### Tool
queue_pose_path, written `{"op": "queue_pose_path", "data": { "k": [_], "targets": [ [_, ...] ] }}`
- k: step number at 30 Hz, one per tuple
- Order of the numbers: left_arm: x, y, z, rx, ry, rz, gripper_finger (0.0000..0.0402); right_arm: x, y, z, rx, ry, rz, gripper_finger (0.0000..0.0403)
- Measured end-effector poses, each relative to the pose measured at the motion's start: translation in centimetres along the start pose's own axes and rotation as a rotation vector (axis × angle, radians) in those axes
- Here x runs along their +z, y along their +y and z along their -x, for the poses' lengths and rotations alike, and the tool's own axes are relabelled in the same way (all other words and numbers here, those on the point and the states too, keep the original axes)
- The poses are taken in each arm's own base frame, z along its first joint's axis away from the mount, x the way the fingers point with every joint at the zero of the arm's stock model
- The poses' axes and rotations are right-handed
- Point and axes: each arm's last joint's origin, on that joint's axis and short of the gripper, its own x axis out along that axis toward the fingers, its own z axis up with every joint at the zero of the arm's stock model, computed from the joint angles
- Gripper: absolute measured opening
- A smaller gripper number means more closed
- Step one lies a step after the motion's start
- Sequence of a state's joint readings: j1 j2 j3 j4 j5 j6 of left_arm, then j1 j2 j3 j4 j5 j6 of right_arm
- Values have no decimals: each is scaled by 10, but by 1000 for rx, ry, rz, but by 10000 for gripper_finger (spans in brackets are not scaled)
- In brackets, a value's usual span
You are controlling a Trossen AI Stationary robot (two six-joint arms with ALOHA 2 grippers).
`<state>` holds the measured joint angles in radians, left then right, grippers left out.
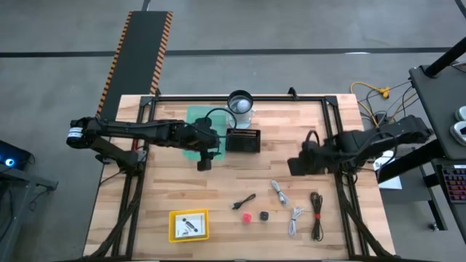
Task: Pick and place items into bin
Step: Put the right black charger cable into the green bin
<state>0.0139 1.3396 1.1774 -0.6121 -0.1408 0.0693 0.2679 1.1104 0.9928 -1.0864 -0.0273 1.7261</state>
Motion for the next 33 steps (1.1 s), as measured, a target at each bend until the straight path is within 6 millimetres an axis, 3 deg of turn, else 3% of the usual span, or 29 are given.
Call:
{"op": "queue_pose_path", "data": {
  "k": [7,16,33],
  "targets": [
    [-2,0,-1,15,10,-54,176,-37,-4,-22,-181,58,-54,226],
    [-2,0,-1,14,10,-102,176,-66,-11,-54,-435,78,-30,226],
    [-2,0,-1,21,9,-128,176,-79,-15,-105,-592,9,-2,226]
  ]
}}
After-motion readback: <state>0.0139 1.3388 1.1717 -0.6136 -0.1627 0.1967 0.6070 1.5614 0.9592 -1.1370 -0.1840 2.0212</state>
